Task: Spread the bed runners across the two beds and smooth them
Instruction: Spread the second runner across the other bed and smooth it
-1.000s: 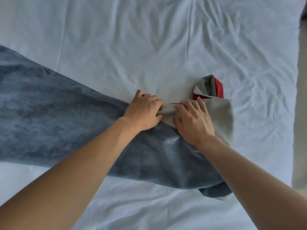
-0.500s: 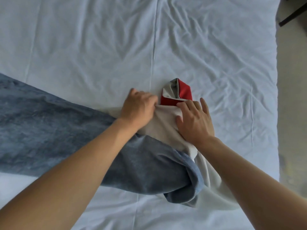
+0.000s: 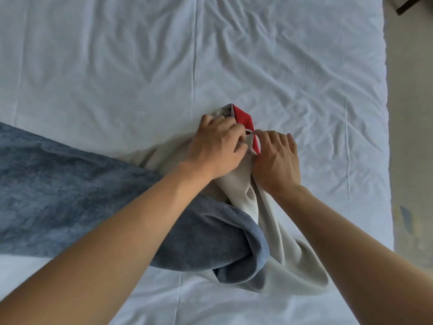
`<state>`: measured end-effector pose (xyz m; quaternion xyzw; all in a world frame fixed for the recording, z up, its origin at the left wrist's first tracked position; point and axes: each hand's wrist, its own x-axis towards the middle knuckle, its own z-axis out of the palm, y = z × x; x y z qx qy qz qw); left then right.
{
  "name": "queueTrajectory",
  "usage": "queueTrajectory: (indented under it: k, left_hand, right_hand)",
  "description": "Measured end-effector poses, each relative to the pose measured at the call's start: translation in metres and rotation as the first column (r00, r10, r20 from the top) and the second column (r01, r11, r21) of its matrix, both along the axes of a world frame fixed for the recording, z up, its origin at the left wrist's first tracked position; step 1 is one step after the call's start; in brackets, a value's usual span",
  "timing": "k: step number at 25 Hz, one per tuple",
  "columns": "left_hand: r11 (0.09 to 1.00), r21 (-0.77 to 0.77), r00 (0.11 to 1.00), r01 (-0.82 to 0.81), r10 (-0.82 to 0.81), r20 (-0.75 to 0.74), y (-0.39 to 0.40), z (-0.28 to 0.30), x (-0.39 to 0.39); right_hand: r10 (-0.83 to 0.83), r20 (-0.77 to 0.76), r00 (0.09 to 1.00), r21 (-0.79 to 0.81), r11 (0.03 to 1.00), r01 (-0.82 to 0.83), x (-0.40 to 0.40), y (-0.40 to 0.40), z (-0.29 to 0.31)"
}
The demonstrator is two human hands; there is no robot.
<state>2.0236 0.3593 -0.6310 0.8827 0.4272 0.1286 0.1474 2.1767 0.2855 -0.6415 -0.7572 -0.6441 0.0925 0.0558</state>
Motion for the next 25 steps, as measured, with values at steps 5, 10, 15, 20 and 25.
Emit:
queueTrajectory:
  k: [5,10,15,20,25]
  left_hand:
    - [0.985,-0.061,0.917,-0.160,0.126,-0.379,-0.023,0.005,0.029]
    - [0.994,-0.032,0.869,-0.106,0.077,-0.488,-0.037,-0.001,0.034]
    - [0.985,-0.172,0.941,-0.006,-0.052,-0.334,-0.053,-0.001,0.046]
    - [0.991,-0.126,0.981,0.050,-0.072,-0.181,-0.070,0.002,0.067]
    - [0.979,0.057,0.966,0.196,-0.183,-0.184,-0.087,0.001,0.092]
  right_hand:
    - [-0.064,-0.020,0.998,-0.143,0.988,0.061,0.016,-0.038,-0.004]
    - [-0.041,0.034,0.999,-0.154,0.987,0.046,0.007,-0.061,-0.007]
    - [-0.136,0.162,0.977,-0.178,0.970,0.165,0.052,-0.082,0.004]
    - [-0.319,0.302,0.898,-0.294,0.865,0.406,0.114,-0.132,0.021]
    - [-0.372,0.187,0.909,-0.195,0.893,0.406,0.096,-0.144,0.014]
